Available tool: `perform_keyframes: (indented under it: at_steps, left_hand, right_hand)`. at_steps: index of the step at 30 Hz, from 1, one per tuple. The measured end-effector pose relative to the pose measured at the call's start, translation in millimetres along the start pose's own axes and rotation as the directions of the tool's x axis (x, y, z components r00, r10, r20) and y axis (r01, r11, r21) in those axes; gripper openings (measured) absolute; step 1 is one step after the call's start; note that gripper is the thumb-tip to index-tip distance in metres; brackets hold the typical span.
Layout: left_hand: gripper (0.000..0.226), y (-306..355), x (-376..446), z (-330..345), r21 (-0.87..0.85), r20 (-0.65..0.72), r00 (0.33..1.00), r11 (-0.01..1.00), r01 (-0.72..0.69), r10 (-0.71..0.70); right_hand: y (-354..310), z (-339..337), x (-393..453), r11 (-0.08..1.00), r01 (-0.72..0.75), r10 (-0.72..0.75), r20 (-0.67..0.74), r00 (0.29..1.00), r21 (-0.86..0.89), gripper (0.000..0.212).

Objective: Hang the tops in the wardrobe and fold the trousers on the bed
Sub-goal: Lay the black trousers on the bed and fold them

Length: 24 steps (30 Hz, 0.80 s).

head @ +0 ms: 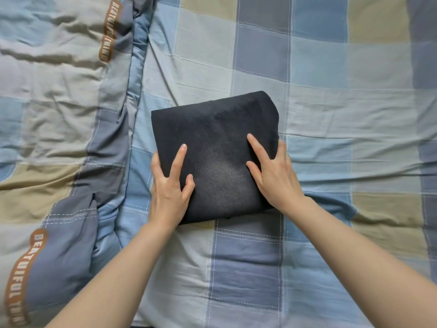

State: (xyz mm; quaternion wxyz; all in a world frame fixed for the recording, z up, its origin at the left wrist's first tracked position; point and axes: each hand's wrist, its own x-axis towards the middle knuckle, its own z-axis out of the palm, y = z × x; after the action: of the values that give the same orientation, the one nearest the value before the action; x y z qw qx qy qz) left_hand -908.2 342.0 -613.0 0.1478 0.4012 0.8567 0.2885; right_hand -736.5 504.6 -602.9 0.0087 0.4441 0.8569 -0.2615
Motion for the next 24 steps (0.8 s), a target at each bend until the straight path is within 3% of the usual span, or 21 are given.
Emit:
perform_keyframes:
  at_steps: [4,7,9,16,24]
  left_hand:
    - [0.075,-2,-2,6,0.037,-0.134,0.99,0.998,-0.041,0.046]
    - [0.074,-8,-3,6,0.222,-0.065,0.973,0.954,-0.204,0.223]
    - [0.075,-13,-1,2,0.252,0.021,0.961,0.929,-0.271,0.274]
    - [0.055,-19,4,-5,-0.003,0.09,0.99,0.994,-0.109,0.109]
    - [0.062,-18,22,4,-0.289,0.049,0.999,0.957,0.015,-0.001]
  right_hand:
    - [3,-3,-3,0.999,0.019,-0.017,-0.059,0.998,0.041,0.068]
    - [4,-10,-3,0.993,0.079,-0.072,-0.083,0.994,0.086,0.076]
    - [7,-13,-5,0.99,0.114,-0.108,-0.071,0.992,0.084,0.077]
    - [21,-15,-10,0.948,0.261,-0.262,-0.021,0.965,0.184,0.069]
    - [29,-2,27,0.925,0.151,-0.166,0.015,0.986,0.349,0.066]
